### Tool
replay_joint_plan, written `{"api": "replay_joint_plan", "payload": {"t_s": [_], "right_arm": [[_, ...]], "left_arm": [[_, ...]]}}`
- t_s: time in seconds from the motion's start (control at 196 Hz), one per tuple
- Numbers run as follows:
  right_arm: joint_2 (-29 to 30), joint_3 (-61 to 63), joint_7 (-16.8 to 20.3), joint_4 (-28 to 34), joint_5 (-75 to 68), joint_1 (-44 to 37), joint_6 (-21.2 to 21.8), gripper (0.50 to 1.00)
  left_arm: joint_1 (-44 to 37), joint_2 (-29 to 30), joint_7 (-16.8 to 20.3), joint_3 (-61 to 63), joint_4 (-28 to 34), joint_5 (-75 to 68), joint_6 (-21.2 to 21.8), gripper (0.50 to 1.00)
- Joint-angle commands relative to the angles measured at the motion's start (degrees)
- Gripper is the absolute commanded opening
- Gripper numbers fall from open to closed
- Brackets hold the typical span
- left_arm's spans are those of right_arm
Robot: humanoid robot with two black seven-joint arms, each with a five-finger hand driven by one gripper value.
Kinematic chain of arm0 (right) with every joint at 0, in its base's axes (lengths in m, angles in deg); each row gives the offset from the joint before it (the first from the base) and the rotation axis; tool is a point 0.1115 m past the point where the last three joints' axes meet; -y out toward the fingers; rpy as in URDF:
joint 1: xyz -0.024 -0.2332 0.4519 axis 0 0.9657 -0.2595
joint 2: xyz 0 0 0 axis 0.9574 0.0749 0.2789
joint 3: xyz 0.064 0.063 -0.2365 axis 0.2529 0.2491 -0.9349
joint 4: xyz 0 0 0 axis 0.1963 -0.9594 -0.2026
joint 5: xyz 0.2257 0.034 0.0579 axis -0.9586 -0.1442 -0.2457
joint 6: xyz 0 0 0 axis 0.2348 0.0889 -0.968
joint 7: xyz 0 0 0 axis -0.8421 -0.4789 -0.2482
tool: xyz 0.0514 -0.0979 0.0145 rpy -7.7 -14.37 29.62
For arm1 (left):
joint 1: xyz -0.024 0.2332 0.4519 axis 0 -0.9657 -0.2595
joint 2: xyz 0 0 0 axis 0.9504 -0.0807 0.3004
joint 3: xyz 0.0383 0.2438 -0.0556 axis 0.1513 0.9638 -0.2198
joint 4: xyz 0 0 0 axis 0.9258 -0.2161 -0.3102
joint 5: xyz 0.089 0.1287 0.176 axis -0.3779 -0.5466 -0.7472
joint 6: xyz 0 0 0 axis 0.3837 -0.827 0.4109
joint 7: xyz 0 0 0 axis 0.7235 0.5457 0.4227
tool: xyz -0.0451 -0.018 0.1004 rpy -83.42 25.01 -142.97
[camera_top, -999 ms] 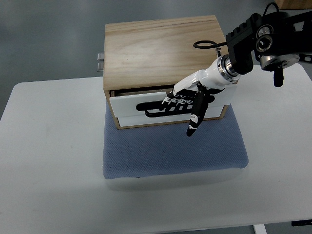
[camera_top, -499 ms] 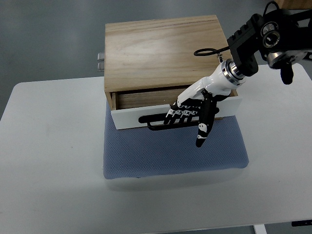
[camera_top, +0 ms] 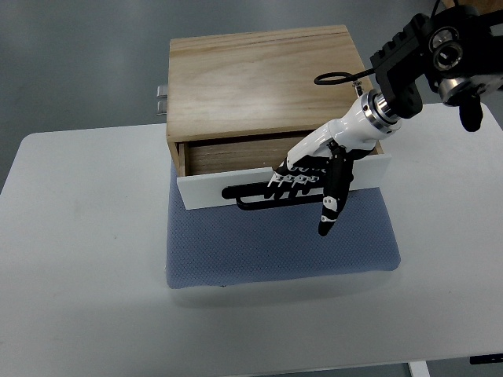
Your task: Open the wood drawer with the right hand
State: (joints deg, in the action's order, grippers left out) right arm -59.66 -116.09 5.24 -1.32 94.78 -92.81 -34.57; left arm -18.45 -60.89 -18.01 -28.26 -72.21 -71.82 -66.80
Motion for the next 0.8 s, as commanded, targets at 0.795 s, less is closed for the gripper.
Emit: {"api": "replay_joint_plan", "payload": {"t_s": [0.795], "right_arm": [[-4.92, -0.74, -0.09, 4.9, -1.24, -6.06, -0.02, 0.944]], "left_arm": [[0.07, 0.0, 0.0, -0.04, 0.0, 0.0, 0.0, 1.0]]}}
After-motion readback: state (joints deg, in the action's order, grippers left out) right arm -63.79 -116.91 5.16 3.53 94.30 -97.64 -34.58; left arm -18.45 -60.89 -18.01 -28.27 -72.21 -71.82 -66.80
